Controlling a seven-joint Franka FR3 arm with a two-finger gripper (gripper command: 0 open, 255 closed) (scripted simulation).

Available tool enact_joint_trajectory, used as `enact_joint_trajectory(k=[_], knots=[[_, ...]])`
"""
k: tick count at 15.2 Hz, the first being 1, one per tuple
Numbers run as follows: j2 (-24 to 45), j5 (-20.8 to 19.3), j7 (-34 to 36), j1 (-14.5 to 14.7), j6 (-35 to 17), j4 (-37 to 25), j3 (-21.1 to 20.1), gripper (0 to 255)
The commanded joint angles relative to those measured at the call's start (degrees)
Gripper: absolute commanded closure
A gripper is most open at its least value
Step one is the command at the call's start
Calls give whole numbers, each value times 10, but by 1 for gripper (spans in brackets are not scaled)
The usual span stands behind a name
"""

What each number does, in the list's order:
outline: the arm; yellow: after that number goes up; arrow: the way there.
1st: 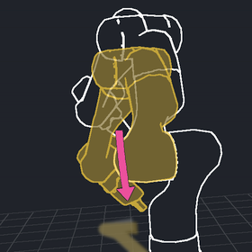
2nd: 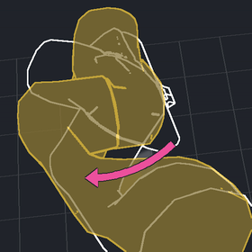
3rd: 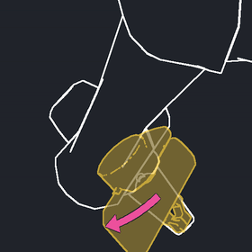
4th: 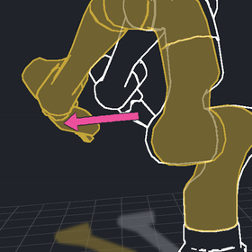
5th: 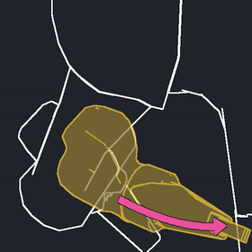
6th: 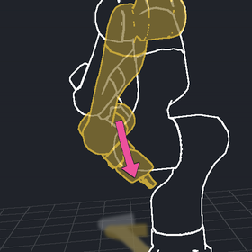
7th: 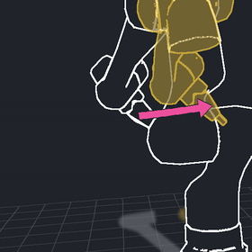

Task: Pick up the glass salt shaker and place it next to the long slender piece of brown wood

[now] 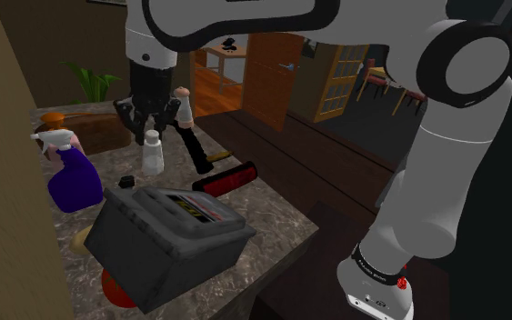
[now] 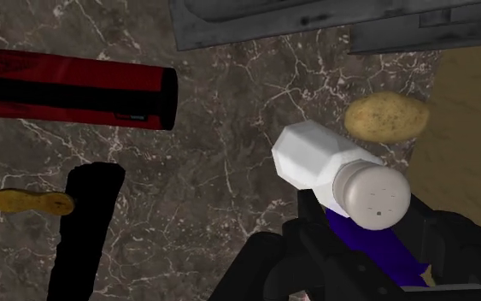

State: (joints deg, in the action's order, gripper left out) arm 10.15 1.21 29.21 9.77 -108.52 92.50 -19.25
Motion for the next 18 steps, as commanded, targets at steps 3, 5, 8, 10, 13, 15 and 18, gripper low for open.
enact_joint_trajectory(k=[3,5,8,10,13,15,18], knots=[[14,0,-22,-13,17,-29,9,255],[31,-2,-43,-25,27,-53,18,255],[61,-4,-74,-42,43,-97,30,255],[84,-6,-93,-53,56,-131,37,255],[111,-8,-113,-64,64,-163,44,255],[109,-8,-114,-65,47,-145,45,255],[107,-7,-116,-66,24,-120,45,255]])
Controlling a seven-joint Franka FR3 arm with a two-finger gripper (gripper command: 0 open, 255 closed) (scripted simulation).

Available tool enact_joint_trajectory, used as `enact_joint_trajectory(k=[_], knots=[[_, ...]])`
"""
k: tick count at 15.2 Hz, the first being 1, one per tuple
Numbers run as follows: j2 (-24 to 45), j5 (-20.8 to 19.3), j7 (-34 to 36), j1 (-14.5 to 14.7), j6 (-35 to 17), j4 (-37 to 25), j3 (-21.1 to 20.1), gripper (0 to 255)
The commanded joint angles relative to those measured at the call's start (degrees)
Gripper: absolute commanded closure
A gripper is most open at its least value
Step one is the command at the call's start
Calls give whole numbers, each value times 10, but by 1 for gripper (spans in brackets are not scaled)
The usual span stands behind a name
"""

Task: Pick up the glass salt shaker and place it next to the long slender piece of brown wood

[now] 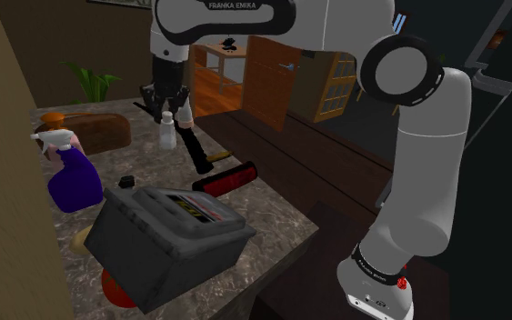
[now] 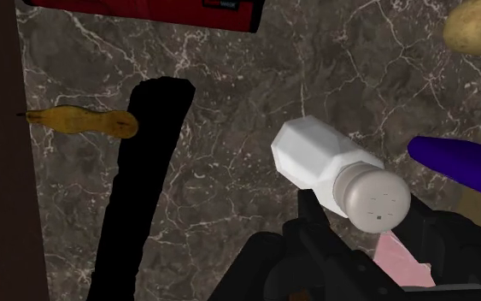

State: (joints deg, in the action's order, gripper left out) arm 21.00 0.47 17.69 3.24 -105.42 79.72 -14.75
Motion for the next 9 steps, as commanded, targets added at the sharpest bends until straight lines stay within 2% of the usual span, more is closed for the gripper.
enact_joint_trajectory(k=[1,9], knots=[[-1,0,-1,-1,-15,16,0,255],[3,0,-5,-3,-75,72,1,255]])
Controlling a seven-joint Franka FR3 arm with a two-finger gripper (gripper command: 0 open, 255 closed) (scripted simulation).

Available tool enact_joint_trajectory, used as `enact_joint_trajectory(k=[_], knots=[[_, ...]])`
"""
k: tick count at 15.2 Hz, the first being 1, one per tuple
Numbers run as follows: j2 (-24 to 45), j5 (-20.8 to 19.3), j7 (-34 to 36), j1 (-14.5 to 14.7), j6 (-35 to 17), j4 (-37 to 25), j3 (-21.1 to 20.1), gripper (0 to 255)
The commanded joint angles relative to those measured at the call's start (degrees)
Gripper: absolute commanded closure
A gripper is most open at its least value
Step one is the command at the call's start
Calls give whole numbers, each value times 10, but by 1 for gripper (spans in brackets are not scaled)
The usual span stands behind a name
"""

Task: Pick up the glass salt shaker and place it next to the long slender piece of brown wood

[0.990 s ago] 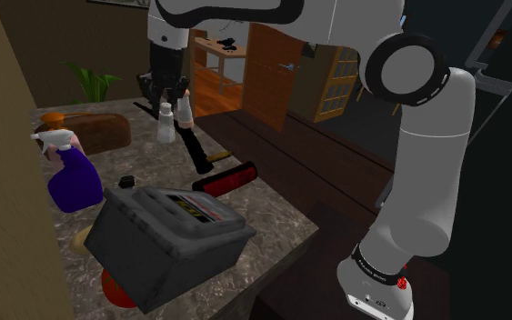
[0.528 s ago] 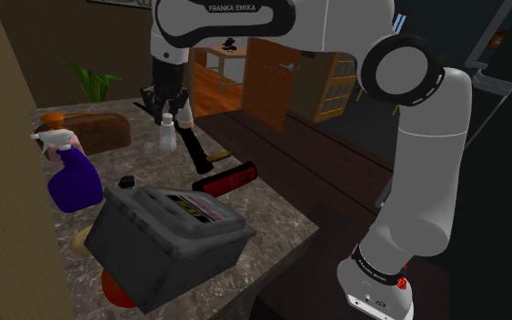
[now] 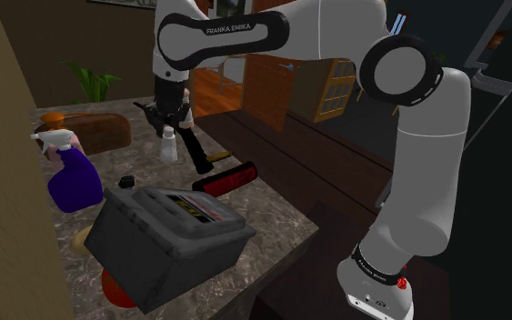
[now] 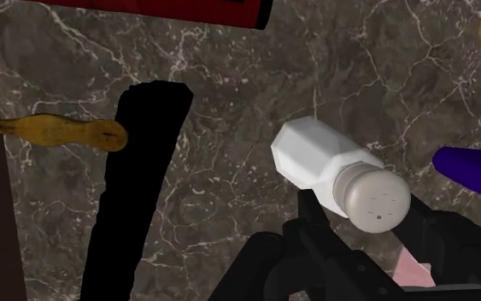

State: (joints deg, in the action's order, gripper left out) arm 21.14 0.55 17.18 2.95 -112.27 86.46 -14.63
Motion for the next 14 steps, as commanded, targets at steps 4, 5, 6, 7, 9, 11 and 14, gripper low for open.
enact_joint_trajectory(k=[4,5,6,7,9,11,14], knots=[[6,-1,-1,0,-35,28,1,255],[8,-1,-1,0,-42,33,1,255],[10,-2,-1,0,-49,39,1,255],[12,-2,-2,0,-55,44,1,255],[16,-3,-2,0,-69,54,2,255],[20,-4,-3,1,-83,63,2,255],[28,-5,-3,1,-102,75,3,255]])
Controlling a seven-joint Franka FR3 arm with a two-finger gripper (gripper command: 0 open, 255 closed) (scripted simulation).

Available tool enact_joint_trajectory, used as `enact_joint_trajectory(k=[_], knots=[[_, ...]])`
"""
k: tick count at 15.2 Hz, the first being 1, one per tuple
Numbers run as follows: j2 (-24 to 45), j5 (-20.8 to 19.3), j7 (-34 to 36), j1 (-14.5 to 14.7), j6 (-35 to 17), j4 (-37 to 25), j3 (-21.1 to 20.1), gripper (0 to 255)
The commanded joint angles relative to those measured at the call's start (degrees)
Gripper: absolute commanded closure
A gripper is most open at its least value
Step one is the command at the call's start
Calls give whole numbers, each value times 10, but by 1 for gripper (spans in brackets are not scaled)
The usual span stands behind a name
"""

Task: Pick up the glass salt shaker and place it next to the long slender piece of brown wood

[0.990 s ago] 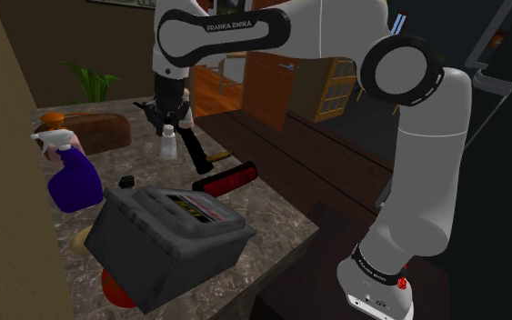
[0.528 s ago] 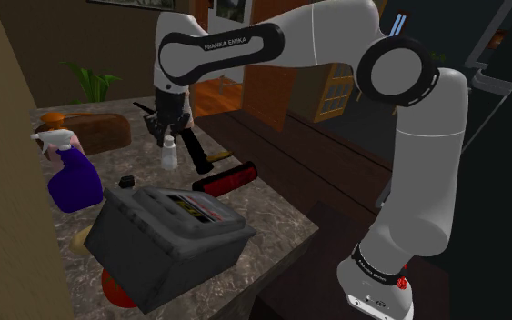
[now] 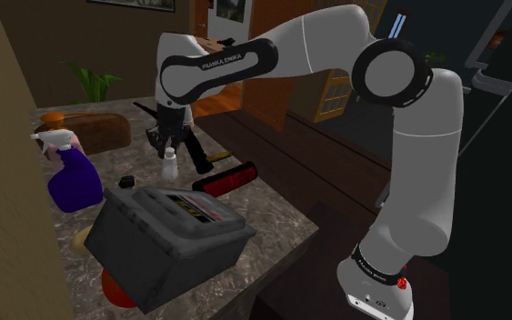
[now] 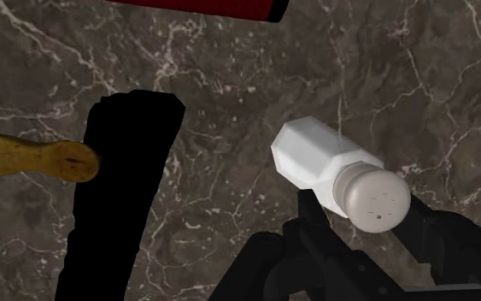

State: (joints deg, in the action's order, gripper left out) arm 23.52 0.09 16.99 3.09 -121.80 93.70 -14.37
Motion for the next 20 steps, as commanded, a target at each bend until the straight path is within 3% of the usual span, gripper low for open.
enact_joint_trajectory(k=[1,11,12,17,20], knots=[[7,-1,-1,0,-14,7,1,255],[13,-3,-2,0,-28,15,2,255],[13,-3,-2,0,-28,15,2,0],[13,-3,-2,0,-28,15,2,0],[-13,4,-5,-5,18,-5,0,0]])
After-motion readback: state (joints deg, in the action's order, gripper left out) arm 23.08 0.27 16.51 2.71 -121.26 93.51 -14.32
